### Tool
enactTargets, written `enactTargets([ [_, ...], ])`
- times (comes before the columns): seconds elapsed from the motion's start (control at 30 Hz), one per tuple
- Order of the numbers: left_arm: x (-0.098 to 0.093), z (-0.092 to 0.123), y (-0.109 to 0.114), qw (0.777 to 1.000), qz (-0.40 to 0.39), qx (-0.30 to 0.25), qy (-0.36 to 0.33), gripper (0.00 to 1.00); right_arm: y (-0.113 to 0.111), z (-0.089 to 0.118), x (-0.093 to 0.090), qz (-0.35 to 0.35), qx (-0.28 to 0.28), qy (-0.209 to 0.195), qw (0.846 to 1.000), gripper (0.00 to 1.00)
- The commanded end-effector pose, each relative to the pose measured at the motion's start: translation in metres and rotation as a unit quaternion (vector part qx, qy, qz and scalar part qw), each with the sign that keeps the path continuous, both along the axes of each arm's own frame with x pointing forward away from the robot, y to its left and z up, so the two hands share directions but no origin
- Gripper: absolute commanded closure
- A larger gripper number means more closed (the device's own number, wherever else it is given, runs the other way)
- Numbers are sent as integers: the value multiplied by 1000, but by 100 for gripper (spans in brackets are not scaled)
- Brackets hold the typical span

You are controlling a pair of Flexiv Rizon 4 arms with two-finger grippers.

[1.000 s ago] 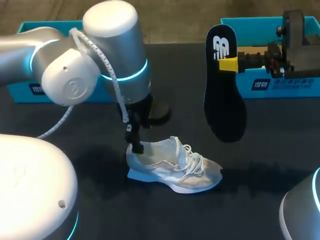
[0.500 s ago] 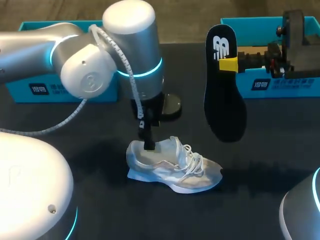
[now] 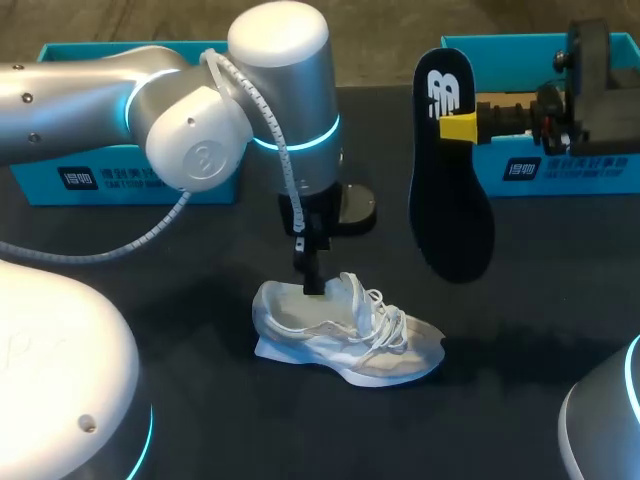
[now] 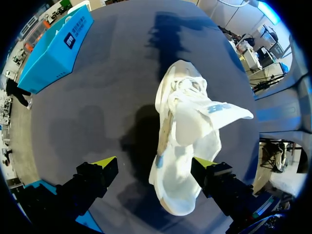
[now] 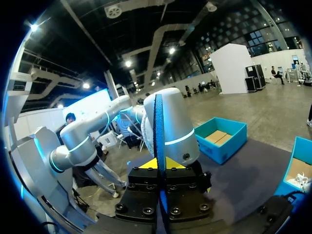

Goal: Take the shoe out of the shoebox, open the shoe tongue, remove and reinsert the insole, then place the shoe into the shoebox

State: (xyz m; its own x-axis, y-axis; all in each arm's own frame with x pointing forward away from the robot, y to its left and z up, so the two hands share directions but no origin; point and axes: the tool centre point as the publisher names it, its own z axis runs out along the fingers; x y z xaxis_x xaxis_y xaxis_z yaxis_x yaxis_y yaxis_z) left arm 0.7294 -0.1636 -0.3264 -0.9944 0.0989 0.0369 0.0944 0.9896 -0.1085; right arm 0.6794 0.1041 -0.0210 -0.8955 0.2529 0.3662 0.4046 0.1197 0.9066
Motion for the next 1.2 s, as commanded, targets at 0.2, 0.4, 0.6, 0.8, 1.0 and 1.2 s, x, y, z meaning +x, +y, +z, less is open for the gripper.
enactTargets([
  [0.2, 4, -9, -14, 1000, 3, 5, 2, 0, -18, 2, -2, -5, -10, 3, 1000, 100],
  [0.4, 5, -16, -21, 1000, 1, 11, 1, 0, -29, 2, 0, -7, -12, 1, 1000, 100],
  [0.6, 5, -25, -27, 1000, -6, 17, 5, 0, -32, 1, 1, -7, -10, 2, 1000, 100],
  [0.8, 0, -33, -30, 1000, -17, 21, 5, 0, -32, 1, 1, -7, -10, 2, 1000, 100],
  [1.0, 4, -47, -37, 999, -18, 32, 12, 19, -32, 1, 1, -7, -10, 2, 1000, 100],
  [1.2, 5, -56, -39, 999, -22, 42, 21, 45, -32, 1, 1, -7, -10, 2, 1000, 100],
])
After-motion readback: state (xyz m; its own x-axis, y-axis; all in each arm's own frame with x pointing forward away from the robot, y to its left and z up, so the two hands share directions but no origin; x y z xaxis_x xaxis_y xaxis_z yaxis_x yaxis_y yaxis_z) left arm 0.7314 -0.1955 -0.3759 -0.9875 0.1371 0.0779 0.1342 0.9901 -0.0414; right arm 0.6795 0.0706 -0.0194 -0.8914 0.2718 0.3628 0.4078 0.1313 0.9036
